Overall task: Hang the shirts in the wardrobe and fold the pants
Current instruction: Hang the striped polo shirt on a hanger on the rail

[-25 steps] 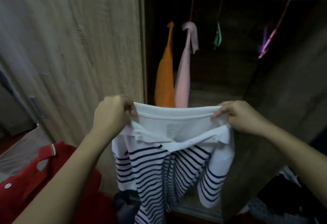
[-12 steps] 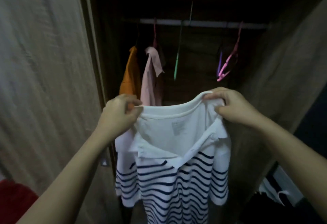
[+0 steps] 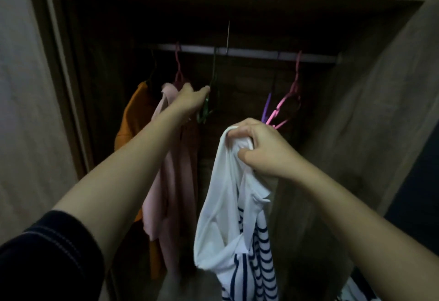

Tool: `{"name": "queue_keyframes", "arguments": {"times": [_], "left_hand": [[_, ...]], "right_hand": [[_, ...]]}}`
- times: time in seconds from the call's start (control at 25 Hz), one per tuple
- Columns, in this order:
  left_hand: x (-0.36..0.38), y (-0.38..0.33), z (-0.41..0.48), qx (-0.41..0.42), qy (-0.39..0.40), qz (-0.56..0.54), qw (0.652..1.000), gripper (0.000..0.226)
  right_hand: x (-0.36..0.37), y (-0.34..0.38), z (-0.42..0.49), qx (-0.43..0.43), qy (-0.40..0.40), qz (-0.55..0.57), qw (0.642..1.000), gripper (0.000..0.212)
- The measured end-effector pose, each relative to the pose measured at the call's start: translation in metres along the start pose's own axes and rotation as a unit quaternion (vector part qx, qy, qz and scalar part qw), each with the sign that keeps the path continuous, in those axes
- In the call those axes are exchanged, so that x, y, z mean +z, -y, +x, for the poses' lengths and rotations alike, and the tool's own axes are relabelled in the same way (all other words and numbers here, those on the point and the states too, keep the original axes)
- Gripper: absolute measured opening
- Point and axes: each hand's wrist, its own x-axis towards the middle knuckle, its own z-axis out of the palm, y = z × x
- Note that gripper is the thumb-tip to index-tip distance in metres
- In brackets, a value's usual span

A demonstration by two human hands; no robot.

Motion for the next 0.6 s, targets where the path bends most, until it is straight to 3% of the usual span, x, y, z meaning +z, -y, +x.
{"name": "queue_keyframes", "arguments": {"times": [0.08, 0.16, 0.4, 0.6], "left_hand": [[0.017, -0.004, 0.018, -0.016, 0.054, -0.021, 0.998, 0.065], [0.032, -0.011, 0.025, -0.016, 0.092, -0.058, 0.994, 0.043], [0.054, -0.031, 0.036, 0.057, -0.02, -0.009, 0.998, 0.038], [0.051, -0.016, 0.012, 0.07, -0.038, 0.031, 0.996, 0.025]], "right_hand": [[-0.005, -0.009, 0.006, -0.006, 0.002, 0.007, 1.0, 0.045], [-0.008, -0.018, 0.012, -0.002, 0.004, 0.013, 1.0, 0.047], [-0.003, -0.036, 0.02, -0.006, 0.013, 0.036, 0.999, 0.05], [0.018, -0.041, 0.019, -0.009, 0.02, 0.049, 0.999, 0.048]]}}
